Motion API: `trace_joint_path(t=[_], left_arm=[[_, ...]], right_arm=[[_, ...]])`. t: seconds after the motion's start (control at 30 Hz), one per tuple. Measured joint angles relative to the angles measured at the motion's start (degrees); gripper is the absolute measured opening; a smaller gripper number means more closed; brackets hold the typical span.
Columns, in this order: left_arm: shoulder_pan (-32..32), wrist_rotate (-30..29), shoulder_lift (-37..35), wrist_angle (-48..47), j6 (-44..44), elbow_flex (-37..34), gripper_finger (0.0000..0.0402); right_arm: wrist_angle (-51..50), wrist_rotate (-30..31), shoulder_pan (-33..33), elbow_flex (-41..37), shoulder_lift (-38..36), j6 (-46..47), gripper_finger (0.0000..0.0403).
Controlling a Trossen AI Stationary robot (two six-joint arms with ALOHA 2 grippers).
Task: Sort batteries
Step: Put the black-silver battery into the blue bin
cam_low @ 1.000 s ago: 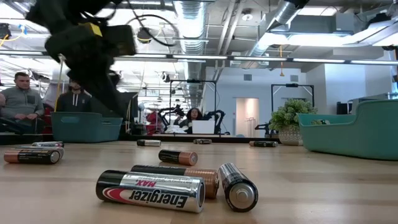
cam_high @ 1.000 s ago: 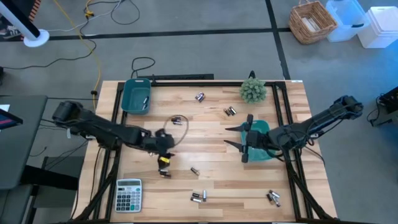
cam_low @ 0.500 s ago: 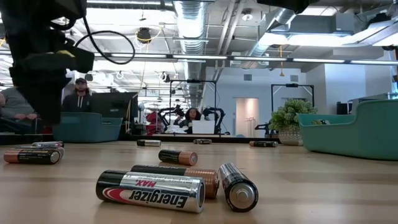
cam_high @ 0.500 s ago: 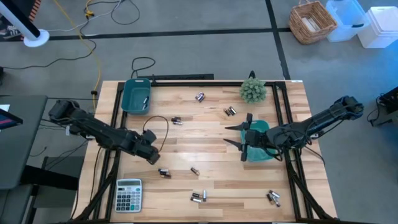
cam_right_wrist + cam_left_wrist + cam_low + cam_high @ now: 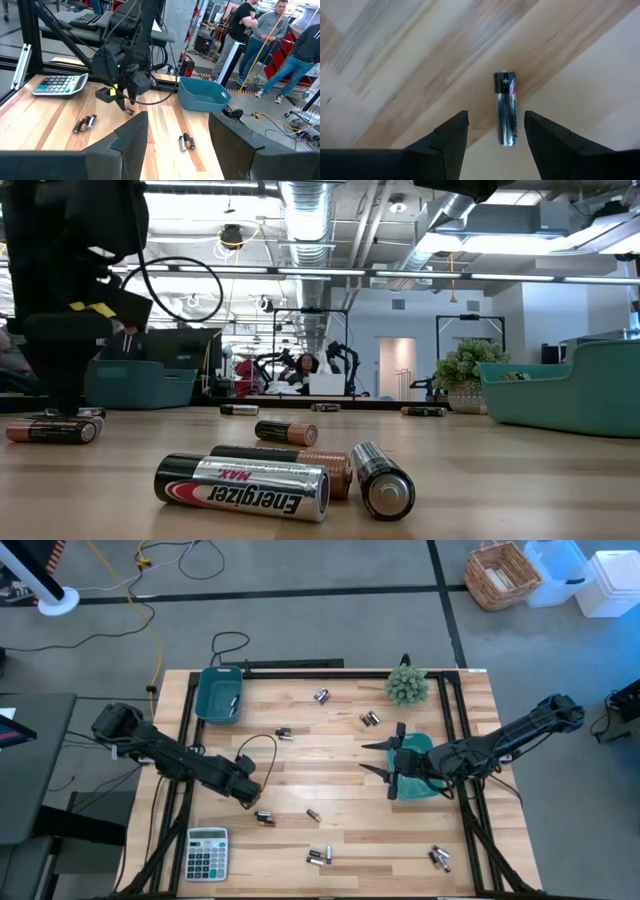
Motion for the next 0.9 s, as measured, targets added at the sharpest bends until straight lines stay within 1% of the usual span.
trace_joint_path(t=[0.2,0.33,0.47,0.73,0.77,0.9], left_arm=[[0.1,0.1,1.7,3.4,3.4,-0.2,0.0189],[0.8,1.2,1.7,8.0,4.4,-2.6,0.0177],[1.4,1.7,1.8,8.5,4.4,-3.7,0.0145],[1.6,1.9,1.8,9.9,7.0,-4.1,0.0044],[1.6,1.8,1.8,9.9,7.0,-4.1,0.0037],[1.6,1.6,1.8,9.9,7.0,-4.1,0.0037]], right_arm=[[0.0,0.0,0.0,0.0,0.0,0.0,0.0224],[0.0,0.0,0.0,0.0,0.0,0.2,0.0224],[0.0,0.0,0.0,0.0,0.0,0.2,0.0224],[0.0,0.0,-0.1,0.0,0.0,0.2,0.0224],[0.0,0.0,-0.1,0.0,0.0,0.2,0.0224],[-0.2,0.0,-0.1,0.0,0.0,0.1,0.0224]])
